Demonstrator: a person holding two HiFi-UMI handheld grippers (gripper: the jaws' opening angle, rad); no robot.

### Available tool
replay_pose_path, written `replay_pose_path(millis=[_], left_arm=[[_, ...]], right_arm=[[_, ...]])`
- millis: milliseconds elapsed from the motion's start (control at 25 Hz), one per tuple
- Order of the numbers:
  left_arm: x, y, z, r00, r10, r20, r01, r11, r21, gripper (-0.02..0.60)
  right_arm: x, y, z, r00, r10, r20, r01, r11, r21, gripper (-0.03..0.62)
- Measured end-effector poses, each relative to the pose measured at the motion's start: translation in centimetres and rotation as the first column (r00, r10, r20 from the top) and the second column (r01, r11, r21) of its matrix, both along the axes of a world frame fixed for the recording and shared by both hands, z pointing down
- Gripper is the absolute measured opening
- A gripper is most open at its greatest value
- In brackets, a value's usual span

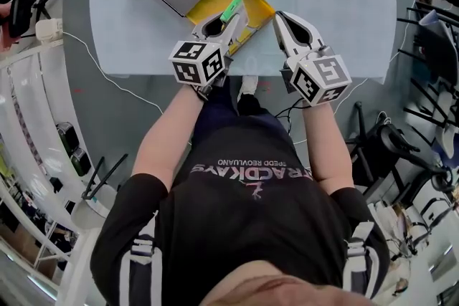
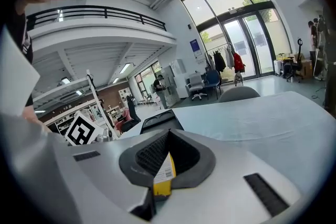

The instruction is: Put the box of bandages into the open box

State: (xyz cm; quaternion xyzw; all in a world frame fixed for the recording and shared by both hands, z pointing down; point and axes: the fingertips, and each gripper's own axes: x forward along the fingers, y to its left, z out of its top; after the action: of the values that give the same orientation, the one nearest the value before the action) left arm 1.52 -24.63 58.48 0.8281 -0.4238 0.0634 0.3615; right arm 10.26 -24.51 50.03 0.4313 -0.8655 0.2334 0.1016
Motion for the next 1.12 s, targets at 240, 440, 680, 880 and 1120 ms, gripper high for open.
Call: replay_pose_path(millis=[240, 440, 680, 880, 1120], left_arm=[[0.7, -1.0, 2.0, 0.999, 0.012, -0.034, -0.014, 0.998, -0.067, 0.104], [1.1, -1.4, 3.6, 0.999, 0.013, -0.032, -0.017, 0.992, -0.128, 0.104], [1.2, -1.7, 4.1, 1.0, 0.021, -0.016, -0.023, 0.99, -0.136, 0.106], [0.9, -1.7, 4.8, 0.996, 0.038, 0.086, -0.026, 0.991, -0.128, 0.115], [0.6, -1.4, 5.3, 0.967, 0.076, 0.244, -0.056, 0.995, -0.086, 0.161]], right_arm=[[-0.4, -1.0, 1.2, 1.0, 0.012, -0.002, -0.012, 1.0, -0.029, 0.012], [-0.4, -1.5, 1.7, 1.0, 0.026, 0.002, -0.026, 0.999, -0.043, 0.012], [-0.1, -1.8, 1.9, 0.999, 0.033, 0.007, -0.033, 0.998, -0.046, 0.011], [0.1, -2.1, 2.1, 0.999, 0.033, 0.012, -0.033, 0.998, -0.048, 0.012], [-0.1, -2.2, 2.0, 0.999, 0.028, 0.015, -0.027, 0.998, -0.05, 0.012]])
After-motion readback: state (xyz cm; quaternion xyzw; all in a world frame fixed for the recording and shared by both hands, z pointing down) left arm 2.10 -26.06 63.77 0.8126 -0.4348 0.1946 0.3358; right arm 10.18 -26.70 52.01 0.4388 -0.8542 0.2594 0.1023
